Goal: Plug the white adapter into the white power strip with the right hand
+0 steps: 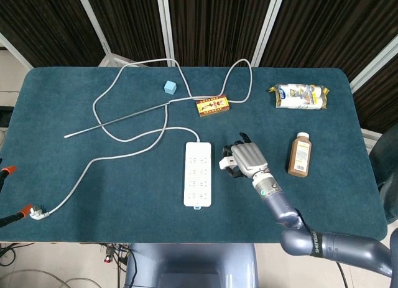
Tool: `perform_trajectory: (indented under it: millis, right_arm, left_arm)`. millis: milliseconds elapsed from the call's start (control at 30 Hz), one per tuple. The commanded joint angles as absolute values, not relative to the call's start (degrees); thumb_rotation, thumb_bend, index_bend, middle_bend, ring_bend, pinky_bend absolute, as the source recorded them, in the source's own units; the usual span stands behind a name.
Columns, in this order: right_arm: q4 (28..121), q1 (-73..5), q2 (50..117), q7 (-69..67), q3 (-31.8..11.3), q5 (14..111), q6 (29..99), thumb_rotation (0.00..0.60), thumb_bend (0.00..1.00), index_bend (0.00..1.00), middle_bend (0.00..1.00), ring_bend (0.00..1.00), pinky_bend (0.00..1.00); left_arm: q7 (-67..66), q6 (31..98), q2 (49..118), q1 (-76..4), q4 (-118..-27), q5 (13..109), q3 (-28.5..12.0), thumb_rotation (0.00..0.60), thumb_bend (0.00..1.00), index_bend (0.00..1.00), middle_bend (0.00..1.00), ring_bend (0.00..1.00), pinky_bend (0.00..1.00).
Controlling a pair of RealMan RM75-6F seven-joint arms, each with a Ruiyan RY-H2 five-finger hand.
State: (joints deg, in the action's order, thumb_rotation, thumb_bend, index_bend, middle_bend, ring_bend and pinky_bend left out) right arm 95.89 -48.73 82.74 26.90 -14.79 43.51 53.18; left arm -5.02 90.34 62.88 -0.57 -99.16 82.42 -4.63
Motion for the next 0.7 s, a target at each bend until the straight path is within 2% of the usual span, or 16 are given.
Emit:
perform_trajectory:
  millis: [33,267,467,700]
  right_arm:
    - [98.3,-52.3,85.8,34.6,-15.7,35.5,59.7,0.6,0.55,0.56,0.49,0.29,0.01]
    - [98.1,-57.4,91.1,44.6,-18.1,23.3,67.2,0.6,0.55,0.56,0.49,0.29,0.01]
    - [98.1,-60.6,93.0,49.4,-20.5,14.7,69.6,0.6,0.55,0.56,0.49,0.29,0.01]
    - [99.7,-62.4,93.7,51.2,-22.9,9.8,72.4,0.6,0.55,0.56,0.49,0.3,0.01]
  left_arm:
    - [-5.0,90.3,62.9,-0.6,-99.2,82.4,-4.6,0.6,0.09,0.21,0.01,0.0,0.0]
    - [-4.6,90.1,62.7,-0.6,-99.1,82.0,-4.8,0.6,0.09,0.21,0.01,0.0,0.0]
    - [-4.3,89.8,62.5,-0.7,-99.0,81.9,-4.8,0.6,0.09,0.21,0.01,0.0,0.0]
    - [-4.2,89.3,62.4,-0.9,-99.0,81.7,-4.8,0.6,0.09,0.21,0.01,0.0,0.0]
